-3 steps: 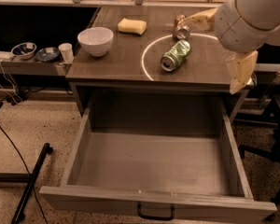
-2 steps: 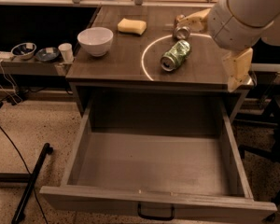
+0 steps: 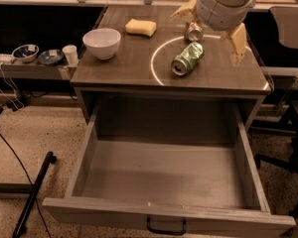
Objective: Place green can into top drawer
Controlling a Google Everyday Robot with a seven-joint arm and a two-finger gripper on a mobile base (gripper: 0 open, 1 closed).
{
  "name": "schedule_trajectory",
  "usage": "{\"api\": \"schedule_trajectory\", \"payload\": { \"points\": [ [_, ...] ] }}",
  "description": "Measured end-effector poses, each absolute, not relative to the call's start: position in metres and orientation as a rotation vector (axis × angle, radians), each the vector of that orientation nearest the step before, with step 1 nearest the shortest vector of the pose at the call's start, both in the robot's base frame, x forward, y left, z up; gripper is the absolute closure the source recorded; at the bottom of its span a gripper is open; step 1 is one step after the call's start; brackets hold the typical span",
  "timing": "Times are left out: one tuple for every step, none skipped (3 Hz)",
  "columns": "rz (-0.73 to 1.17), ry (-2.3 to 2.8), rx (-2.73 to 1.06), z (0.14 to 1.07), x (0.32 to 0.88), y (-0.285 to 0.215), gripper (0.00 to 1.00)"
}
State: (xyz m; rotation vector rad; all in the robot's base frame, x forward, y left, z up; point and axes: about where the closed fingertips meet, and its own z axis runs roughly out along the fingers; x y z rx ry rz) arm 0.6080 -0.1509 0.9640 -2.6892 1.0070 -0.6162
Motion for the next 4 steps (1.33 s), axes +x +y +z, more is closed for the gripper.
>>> {"api": "schedule_trajectory", "payload": {
  "points": [
    [-0.663,0.940,-2.783,0.945,0.656,-0.146,0.00],
    [-0.676,0.956,-2.841,0.919,0.700,-0.159,0.00],
    [-0.671,0.969,-2.874,0.900,0.723,-0.174,0.00],
    [-0.640,0.969,-2.901,0.882,0.734,-0.181,0.00]
  ]
}}
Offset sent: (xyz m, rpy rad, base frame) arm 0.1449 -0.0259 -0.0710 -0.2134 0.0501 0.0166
